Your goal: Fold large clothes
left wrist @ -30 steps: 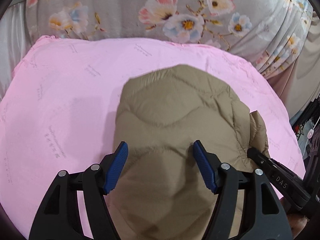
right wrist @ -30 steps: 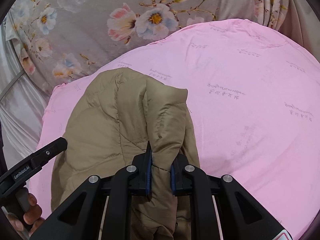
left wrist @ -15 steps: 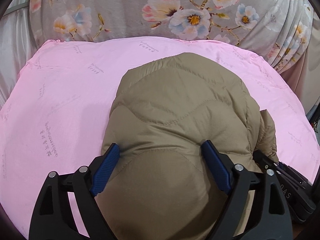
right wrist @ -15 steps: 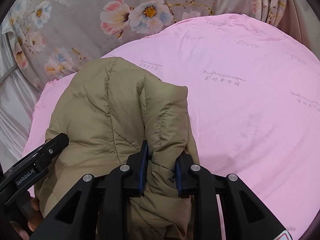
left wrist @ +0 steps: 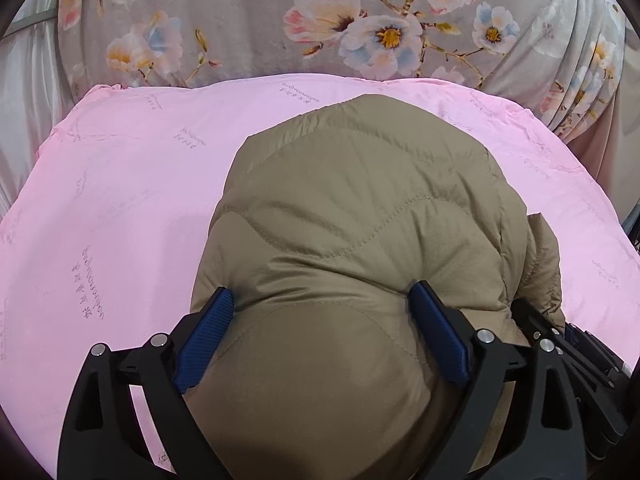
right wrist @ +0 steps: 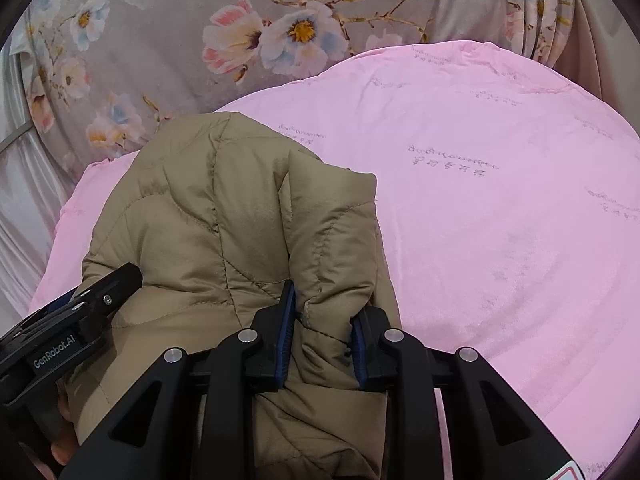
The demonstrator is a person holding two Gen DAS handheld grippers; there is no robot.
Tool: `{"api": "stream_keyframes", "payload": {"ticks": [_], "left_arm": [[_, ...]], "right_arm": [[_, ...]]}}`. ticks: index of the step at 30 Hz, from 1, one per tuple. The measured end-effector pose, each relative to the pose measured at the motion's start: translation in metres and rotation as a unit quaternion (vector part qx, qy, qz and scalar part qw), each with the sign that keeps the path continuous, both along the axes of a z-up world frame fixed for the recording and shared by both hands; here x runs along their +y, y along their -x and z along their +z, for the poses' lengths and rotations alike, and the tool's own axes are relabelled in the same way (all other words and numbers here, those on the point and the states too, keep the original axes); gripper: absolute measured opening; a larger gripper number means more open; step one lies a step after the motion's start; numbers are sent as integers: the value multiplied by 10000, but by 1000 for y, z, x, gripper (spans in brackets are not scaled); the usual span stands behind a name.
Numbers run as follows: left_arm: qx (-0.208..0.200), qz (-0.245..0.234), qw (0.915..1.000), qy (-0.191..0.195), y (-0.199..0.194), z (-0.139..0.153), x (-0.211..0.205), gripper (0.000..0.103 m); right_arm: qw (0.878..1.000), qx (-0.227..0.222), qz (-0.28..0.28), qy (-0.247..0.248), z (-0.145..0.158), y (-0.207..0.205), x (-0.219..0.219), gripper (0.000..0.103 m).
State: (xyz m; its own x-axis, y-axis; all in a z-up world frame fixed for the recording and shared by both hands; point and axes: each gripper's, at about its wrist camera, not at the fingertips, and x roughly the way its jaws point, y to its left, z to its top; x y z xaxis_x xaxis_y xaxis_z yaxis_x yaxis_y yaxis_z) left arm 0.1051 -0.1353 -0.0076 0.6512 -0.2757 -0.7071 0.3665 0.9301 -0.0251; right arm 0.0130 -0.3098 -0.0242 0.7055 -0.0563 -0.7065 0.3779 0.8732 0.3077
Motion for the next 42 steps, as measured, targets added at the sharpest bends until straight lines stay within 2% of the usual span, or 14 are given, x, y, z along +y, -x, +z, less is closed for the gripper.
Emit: {"api": "stream_keyframes", "payload": {"ticks": [9, 14, 17, 20, 24, 25, 30, 31, 32, 33, 35, 37, 39, 42], "left_arm": [[-138, 53, 9999, -56, -2, -5, -4, 90], [70, -70, 9999, 74, -3, 2, 4, 90], [267, -112, 9994, 214, -5, 21, 22, 89], [94, 14, 9996, 257, -12, 52, 43, 89], [18, 182, 9992, 368, -39, 93, 53, 89], [40, 210, 9990, 383, -46, 100, 51, 89], [174, 207, 9995, 188, -77, 110, 23, 89], [283, 168, 9993, 164, -82, 106, 16, 89], [399, 133, 9990, 135, -87, 100, 10, 89], [542, 102, 9984, 126, -93, 93, 4, 88], [699, 78, 9975, 112, -101, 81, -5, 87], [772, 80, 9970, 67, -107, 69, -14, 86], [842, 69, 9964, -10, -113, 55, -24, 86], [977, 94, 9952, -9, -119, 31, -33, 86]], "right_arm": [[9997, -73, 56, -209, -5, -2, -8, 23], [9955, -83, 219, -922, -1, 4, -31, 30], [9931, -17, 42, -1168, 17, 17, -42, 43], [9935, -220, -125, -1114, 46, 24, -52, 46], [9874, -286, -367, -1515, 68, 5, -66, 57], [9855, -229, -448, -1623, 69, -3, -68, 60], [9696, 412, -660, -2318, 40, -51, -71, 62], [9705, 476, -684, -2260, 37, -57, -69, 58], [9731, 477, -680, -2151, 37, -62, -66, 34], [9755, 393, -639, -2067, 40, -67, -65, 24], [9795, 145, -606, -1916, 50, -69, -63, 13], [9873, 79, -644, -1450, 57, -72, -59, 11], [9927, 274, -654, -980, 48, -79, -54, 11], [9938, 465, -621, -792, 27, -83, -56, 11]]}}
